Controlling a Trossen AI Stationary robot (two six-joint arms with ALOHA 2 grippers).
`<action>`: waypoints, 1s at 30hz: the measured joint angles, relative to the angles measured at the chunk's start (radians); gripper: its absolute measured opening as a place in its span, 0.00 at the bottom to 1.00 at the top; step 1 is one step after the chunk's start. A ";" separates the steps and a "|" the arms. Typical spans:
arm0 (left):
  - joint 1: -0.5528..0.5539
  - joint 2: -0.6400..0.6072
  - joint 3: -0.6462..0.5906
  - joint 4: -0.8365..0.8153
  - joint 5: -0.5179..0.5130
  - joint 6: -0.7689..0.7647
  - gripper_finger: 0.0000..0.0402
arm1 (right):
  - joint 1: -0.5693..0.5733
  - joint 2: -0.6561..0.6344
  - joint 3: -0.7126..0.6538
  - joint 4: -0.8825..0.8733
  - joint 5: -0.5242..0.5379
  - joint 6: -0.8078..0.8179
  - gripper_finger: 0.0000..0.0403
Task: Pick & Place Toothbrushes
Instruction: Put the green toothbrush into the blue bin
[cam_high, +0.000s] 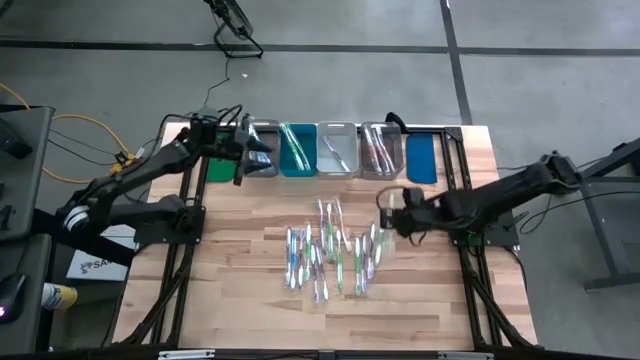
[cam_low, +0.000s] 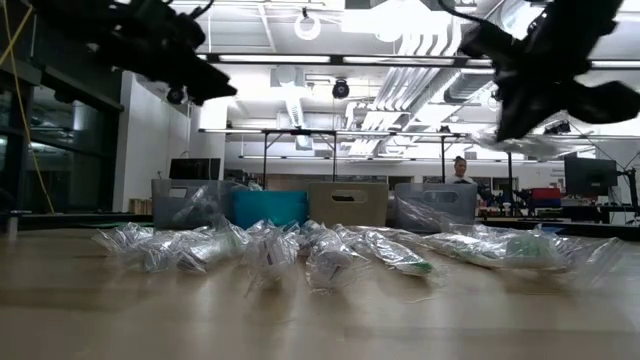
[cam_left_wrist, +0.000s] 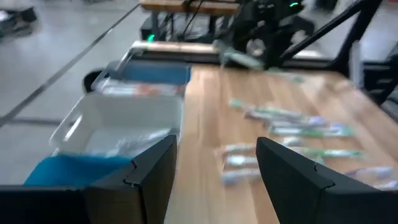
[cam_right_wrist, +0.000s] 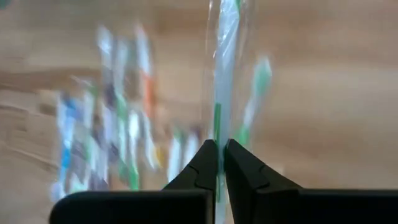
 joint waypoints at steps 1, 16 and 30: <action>-0.006 0.030 0.014 0.030 0.014 -0.002 0.54 | -0.032 -0.017 0.000 0.007 0.010 -0.070 0.02; -0.112 0.368 0.340 0.147 -0.089 -0.104 0.54 | -0.601 -0.074 0.002 0.606 -0.276 -1.145 0.01; -0.185 0.572 0.562 0.163 -0.175 -0.257 0.54 | -0.775 0.153 0.002 1.140 -0.666 -1.372 0.01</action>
